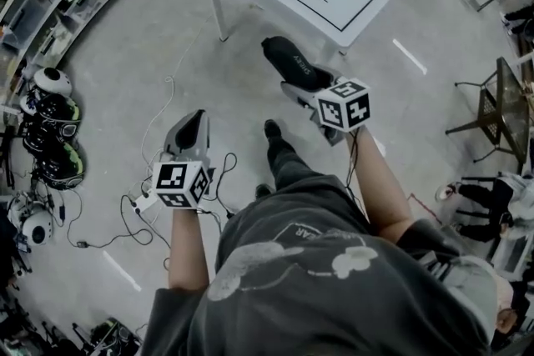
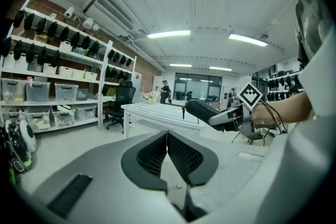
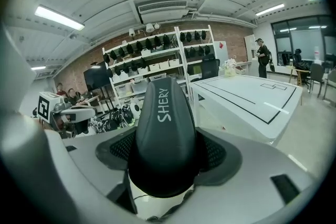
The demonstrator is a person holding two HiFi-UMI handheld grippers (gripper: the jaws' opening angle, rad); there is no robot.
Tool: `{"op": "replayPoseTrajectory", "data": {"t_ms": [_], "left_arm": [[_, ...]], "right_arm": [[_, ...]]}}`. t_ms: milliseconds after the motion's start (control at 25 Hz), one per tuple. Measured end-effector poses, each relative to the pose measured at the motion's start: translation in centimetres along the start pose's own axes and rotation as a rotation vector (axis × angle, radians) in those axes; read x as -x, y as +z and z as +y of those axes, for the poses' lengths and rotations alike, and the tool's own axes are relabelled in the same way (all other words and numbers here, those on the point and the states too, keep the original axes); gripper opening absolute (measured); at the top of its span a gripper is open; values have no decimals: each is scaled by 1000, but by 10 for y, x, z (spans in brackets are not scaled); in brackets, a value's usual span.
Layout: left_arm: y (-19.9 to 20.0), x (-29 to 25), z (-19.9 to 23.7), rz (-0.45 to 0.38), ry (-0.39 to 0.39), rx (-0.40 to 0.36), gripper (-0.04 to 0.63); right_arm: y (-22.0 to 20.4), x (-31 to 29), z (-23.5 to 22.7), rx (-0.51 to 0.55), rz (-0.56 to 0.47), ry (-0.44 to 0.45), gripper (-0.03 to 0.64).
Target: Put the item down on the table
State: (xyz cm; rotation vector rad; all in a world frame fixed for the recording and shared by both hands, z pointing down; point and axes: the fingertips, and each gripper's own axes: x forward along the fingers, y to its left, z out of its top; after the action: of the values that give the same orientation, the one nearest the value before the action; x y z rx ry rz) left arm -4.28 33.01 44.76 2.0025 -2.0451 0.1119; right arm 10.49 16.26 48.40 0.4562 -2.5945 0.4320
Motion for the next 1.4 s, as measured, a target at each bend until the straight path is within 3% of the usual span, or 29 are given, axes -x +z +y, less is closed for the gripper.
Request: {"op": "replayPoseTrajectory", "data": {"t_ms": [240,600,1080,1400], "left_arm": [[9,-39,43,19,73,-2,3],[55,-142,88,14,92,-9,3],[94,-253,102,10,92,-18,3],[109,-290,100,19,59,-42,3]], "right_arm": [[29,-61,-36,-6,4,56,324],[100,-137,-111,5,14,76,324],[147,-183,-199,11,19,98,324],[157,-191,-225,18,23,83,325]]}}
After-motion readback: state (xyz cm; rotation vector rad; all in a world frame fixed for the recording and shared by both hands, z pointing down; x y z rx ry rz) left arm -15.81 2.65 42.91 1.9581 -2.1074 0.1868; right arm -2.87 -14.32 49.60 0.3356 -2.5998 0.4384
